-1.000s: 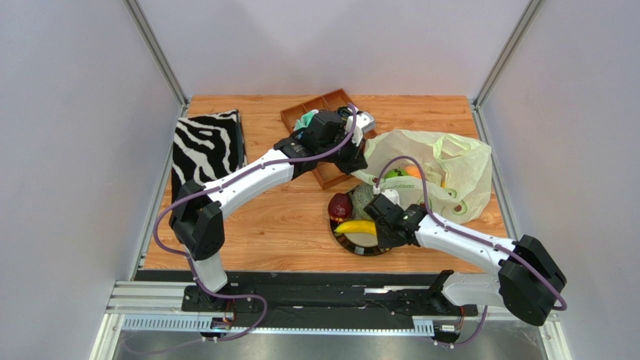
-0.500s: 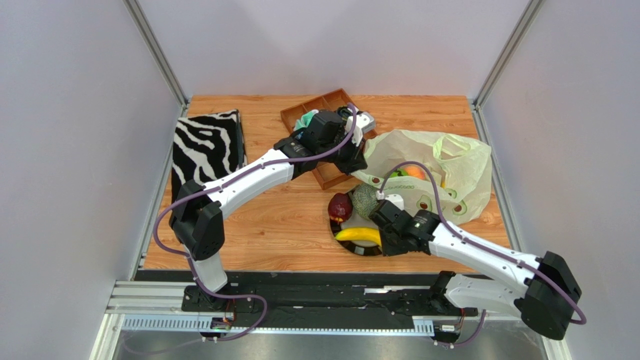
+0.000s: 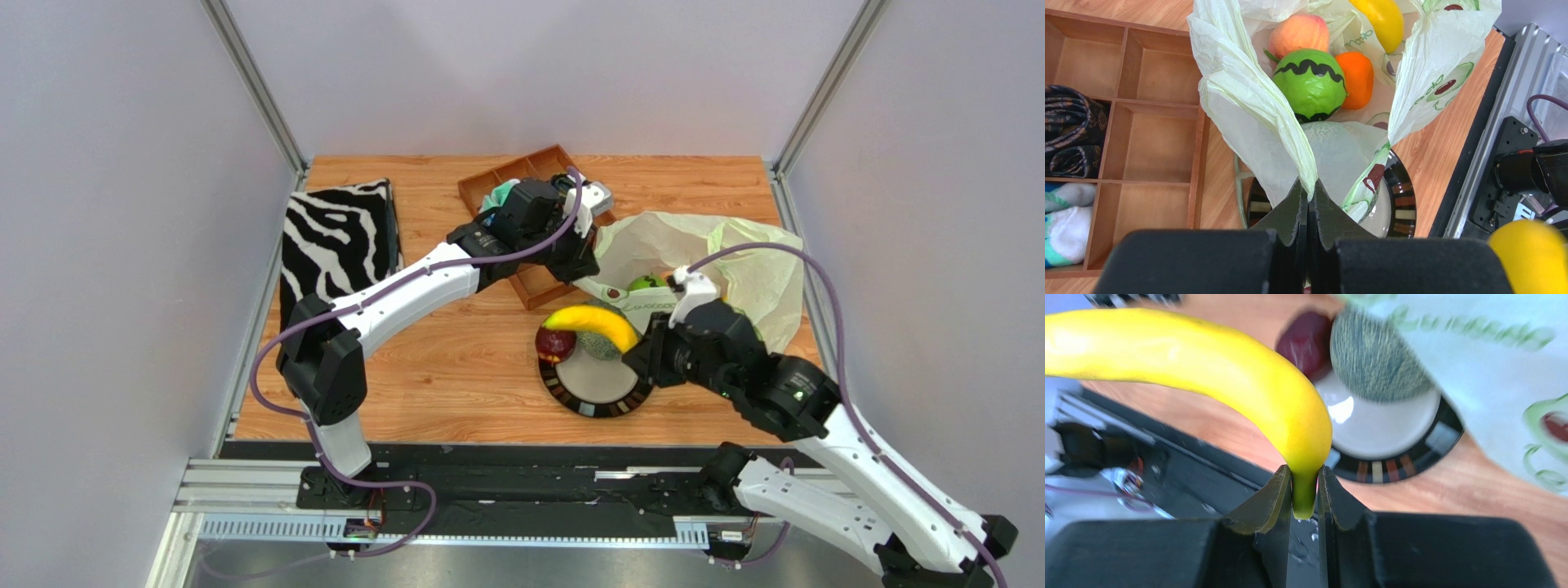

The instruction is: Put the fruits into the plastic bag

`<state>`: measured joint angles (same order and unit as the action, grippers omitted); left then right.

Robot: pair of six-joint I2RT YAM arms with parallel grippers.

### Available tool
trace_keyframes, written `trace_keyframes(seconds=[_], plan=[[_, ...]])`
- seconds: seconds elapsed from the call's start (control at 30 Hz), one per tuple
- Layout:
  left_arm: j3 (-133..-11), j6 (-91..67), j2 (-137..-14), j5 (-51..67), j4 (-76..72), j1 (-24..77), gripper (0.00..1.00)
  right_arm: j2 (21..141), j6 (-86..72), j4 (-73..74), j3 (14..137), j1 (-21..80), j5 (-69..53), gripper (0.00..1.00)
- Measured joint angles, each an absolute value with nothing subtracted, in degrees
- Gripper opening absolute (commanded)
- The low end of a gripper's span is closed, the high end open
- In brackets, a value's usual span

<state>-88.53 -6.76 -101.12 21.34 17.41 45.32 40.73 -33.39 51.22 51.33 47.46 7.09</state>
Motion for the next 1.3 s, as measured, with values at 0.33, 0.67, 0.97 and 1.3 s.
trace_keyframes(seconds=[0.33, 0.67, 0.97, 1.3], plan=[[-88.5, -6.8, -101.1, 21.2, 17.4, 45.3, 0.0, 47.1, -24.2, 43.8, 58.6, 20.3, -7.6, 0.0], [-88.5, -6.7, -101.1, 20.4, 17.4, 45.3, 0.0, 50.8, -19.4, 40.8, 56.9, 4.4, -18.9, 0.0], [-88.5, -6.7, -101.1, 20.4, 17.4, 45.3, 0.0, 53.4, -14.8, 42.9, 56.2, 2.8, -12.1, 0.0], [-88.5, -6.7, -101.1, 20.4, 17.4, 45.3, 0.0, 60.0, -13.6, 44.2, 56.3, 3.2, -4.4, 0.0]])
